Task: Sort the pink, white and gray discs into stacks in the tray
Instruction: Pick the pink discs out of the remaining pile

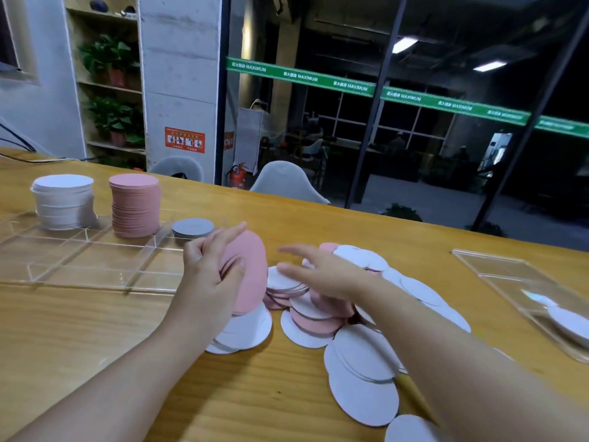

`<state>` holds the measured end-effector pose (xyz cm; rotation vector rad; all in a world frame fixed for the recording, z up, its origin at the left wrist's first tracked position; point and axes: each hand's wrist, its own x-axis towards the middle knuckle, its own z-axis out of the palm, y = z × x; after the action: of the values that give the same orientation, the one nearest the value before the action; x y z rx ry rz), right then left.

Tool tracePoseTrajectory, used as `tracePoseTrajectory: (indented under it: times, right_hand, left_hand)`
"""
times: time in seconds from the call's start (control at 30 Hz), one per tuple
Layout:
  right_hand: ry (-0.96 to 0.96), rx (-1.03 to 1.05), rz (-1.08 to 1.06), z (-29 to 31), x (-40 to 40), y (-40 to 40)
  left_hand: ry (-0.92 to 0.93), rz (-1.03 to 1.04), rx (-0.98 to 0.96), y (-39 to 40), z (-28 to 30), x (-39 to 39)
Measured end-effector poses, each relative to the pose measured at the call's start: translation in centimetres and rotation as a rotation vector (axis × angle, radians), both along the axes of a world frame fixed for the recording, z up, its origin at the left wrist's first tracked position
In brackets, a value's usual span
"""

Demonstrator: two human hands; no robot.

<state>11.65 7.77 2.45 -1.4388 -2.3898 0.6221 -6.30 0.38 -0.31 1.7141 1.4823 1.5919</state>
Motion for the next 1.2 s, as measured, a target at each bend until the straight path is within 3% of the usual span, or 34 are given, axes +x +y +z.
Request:
tracePoseTrajectory:
  times: [0.07, 0.13, 0.23, 0.3, 0.73, 0.83, 0.9, 1.07, 1.2]
  right_hand:
    - [0.072, 0.056, -0.124, 0.6, 1.8, 1.7]
    - [-0.012, 0.093, -0.275, 0.8, 4.2, 3.9]
    - [-0.167, 0.036, -0.455, -0.1, 7.9, 6.1]
    - [-0.123, -0.041, -0.503, -0.8, 9.1, 6.6]
    - [-0.175, -0.066, -0.197, -1.9, 8.1, 4.2]
    - [-0.005, -0.100, -0.201, -1.3, 8.2, 2.3]
    - [0.059, -0.014, -0.249, -0.8, 8.5, 1.1]
    - [-0.181, 0.059, -0.313, -0.5, 9.6, -1.7]
    - [-0.360, 0.108, -0.276, -0.4, 10.1, -3.8]
  left_hand:
    - [0.006, -0.014, -0.004, 0.1, -0.1, 0.0]
    - [0.029, -0.020, 0.005, 0.3, -0.3, -0.1]
    - [0.110, -0.009, 0.053, 0.7, -0.7, -0.4]
    - [0.178, -0.003, 0.081, 0.9, -1.1, -0.5]
    - [0.425, -0.064, -0.045, 0.5, -1.4, -0.2]
    - [0.423, -0.101, -0.028, 0.4, -1.4, -0.1]
    - [0.412, -0.123, -0.005, 0.3, -1.4, 0.0]
    - [0.330, -0.160, 0.030, 0.0, -0.7, 0.0]
    - [0.245, -0.273, -0.055, -1.3, -0.1, 1.5]
